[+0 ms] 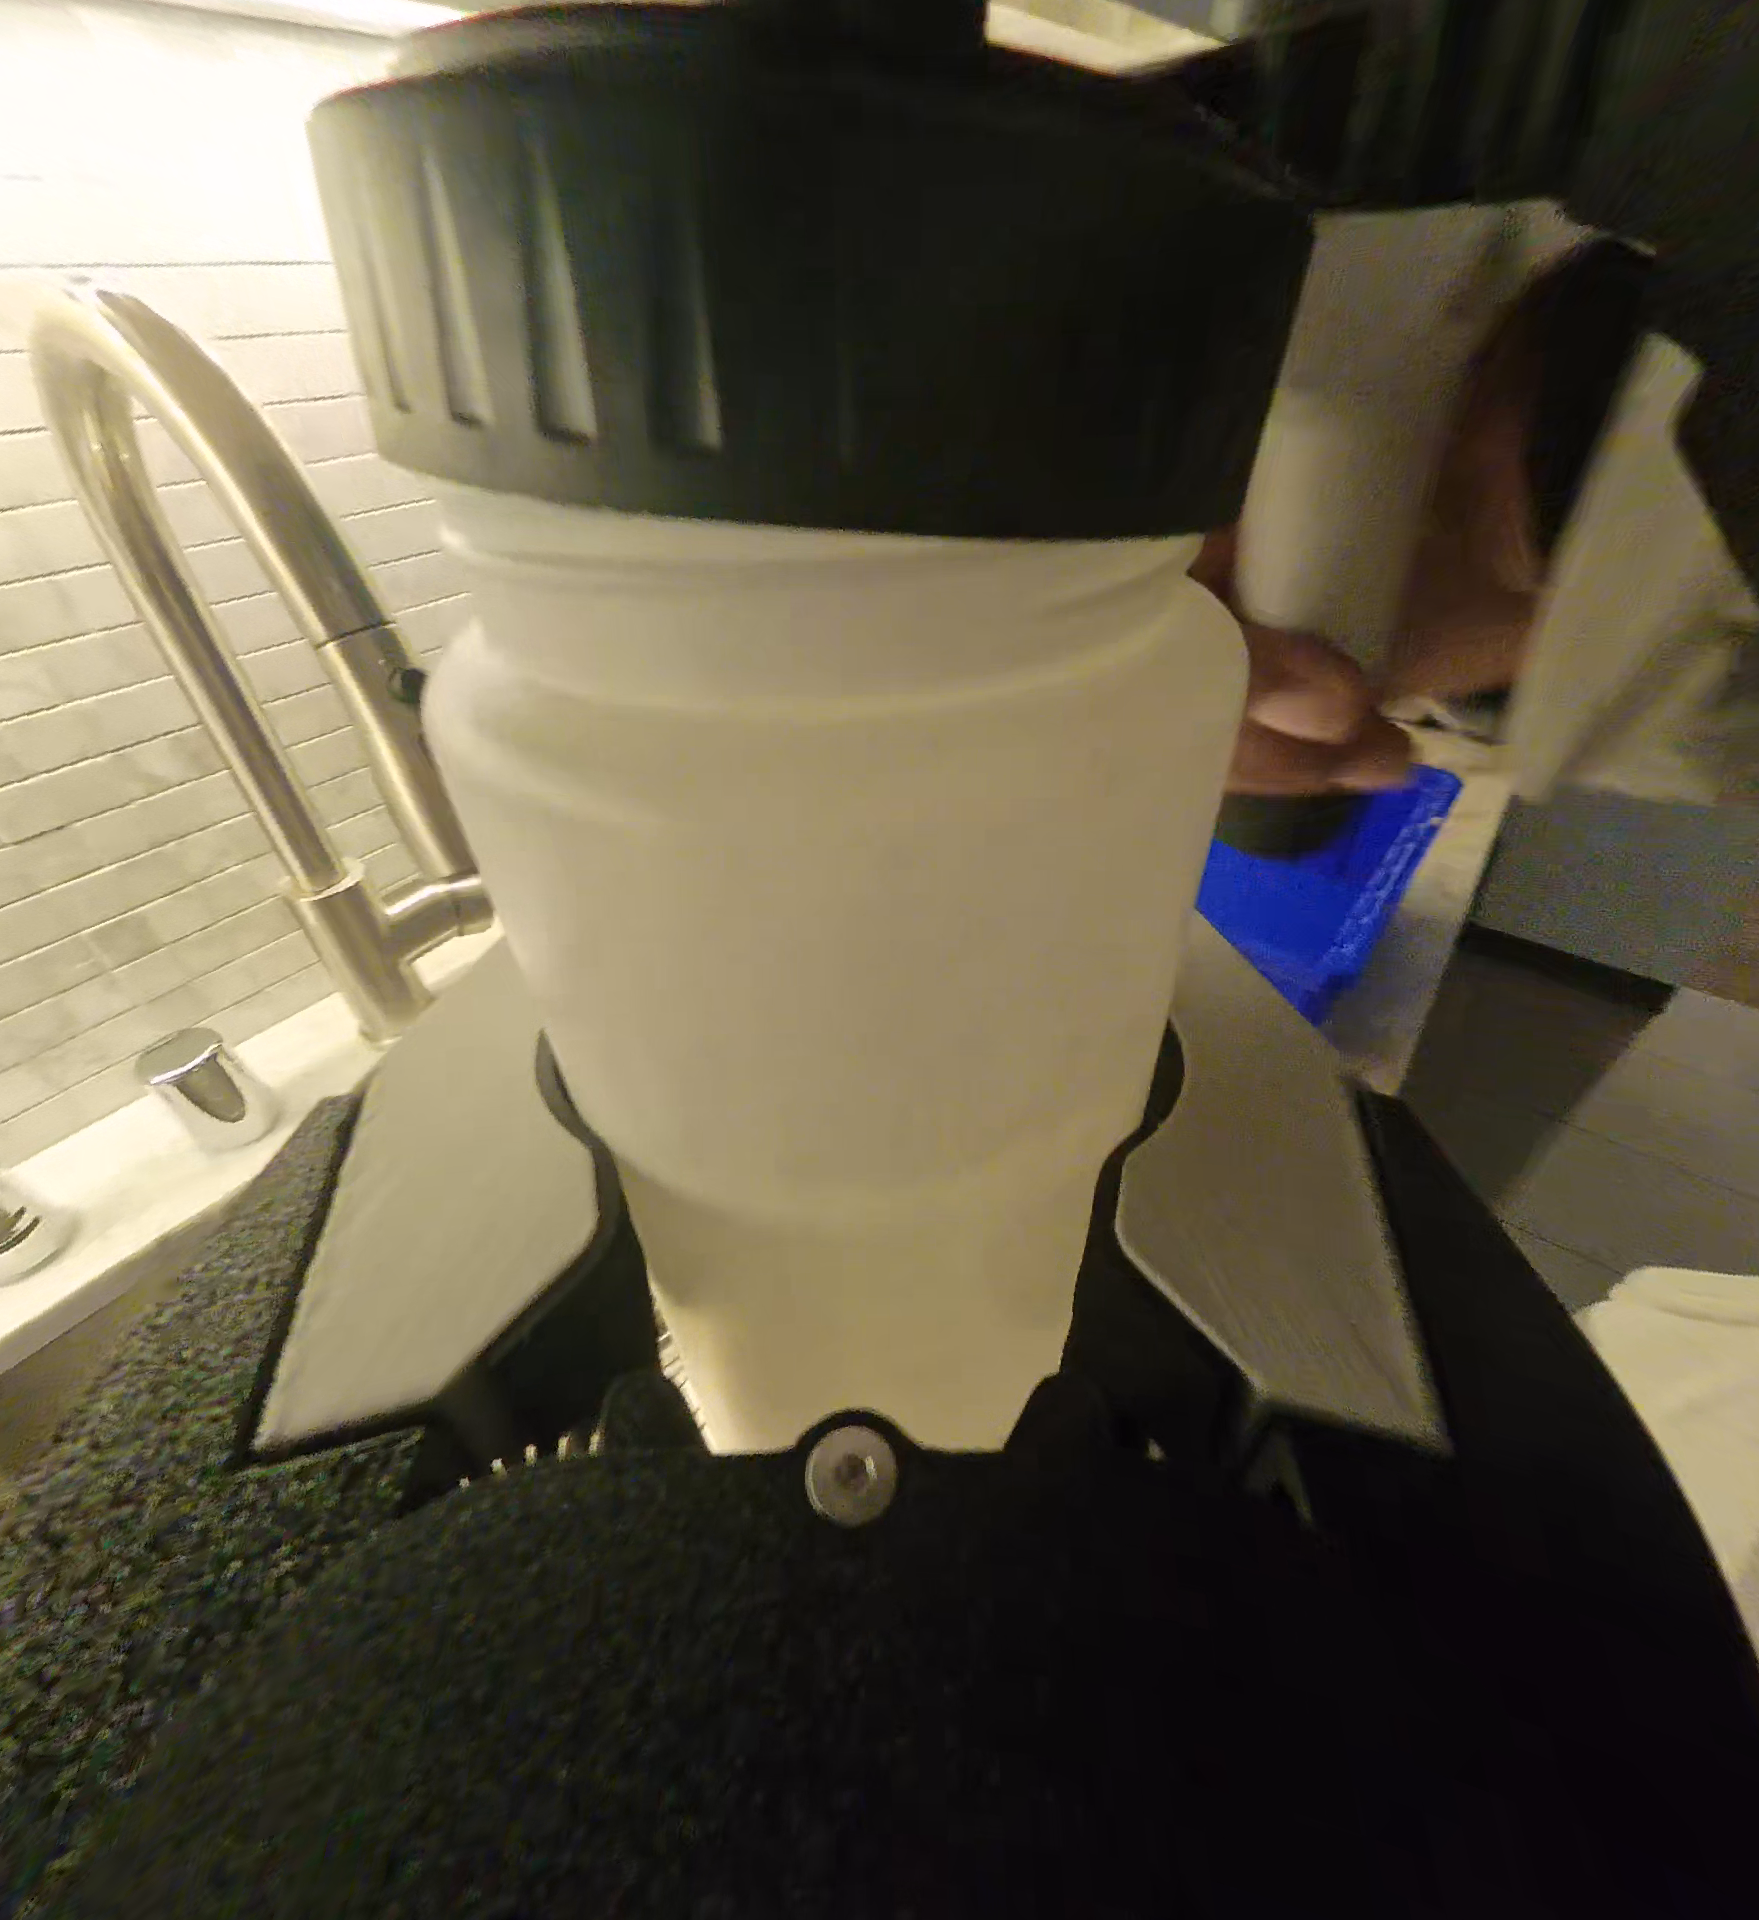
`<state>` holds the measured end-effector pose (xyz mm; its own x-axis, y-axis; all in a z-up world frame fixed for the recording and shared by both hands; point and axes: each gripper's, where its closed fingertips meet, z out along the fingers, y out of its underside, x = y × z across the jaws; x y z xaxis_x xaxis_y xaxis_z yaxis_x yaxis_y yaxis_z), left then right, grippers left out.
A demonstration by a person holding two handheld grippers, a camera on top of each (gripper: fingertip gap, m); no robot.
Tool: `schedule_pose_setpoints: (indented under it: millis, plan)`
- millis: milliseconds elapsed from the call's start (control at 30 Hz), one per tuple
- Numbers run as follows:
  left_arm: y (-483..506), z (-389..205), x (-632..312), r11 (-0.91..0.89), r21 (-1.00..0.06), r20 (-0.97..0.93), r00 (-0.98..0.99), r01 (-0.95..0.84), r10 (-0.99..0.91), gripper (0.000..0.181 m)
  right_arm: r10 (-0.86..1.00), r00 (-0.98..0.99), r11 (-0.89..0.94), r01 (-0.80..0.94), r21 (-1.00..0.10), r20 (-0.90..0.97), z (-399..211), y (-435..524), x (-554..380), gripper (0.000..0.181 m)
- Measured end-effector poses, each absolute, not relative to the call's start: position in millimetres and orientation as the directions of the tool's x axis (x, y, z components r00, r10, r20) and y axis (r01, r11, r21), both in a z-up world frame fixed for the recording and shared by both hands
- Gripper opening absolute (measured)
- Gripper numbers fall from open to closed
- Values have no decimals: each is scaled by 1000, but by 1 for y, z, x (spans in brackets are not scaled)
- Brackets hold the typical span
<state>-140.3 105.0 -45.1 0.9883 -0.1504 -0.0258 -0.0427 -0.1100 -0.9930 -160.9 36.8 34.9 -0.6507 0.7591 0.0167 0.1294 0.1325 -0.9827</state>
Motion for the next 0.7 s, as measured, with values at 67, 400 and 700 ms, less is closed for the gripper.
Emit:
schedule_pose_setpoints:
  millis: [67,400,700]
  plan:
    - [104,-41,-134,-106,-993,-22,981,-43,-194,103,656,-754,176,115,-978,29,42,29,-157,101]
    - [107,-47,-139,-187,-980,-34,985,-66,-170,103,817,-576,153,195,-969,13,33,45,-177,78]
    - [114,-43,-121,-181,-981,-12,956,-68,-292,101,621,-783,304,210,-929,26,33,47,-156,78]
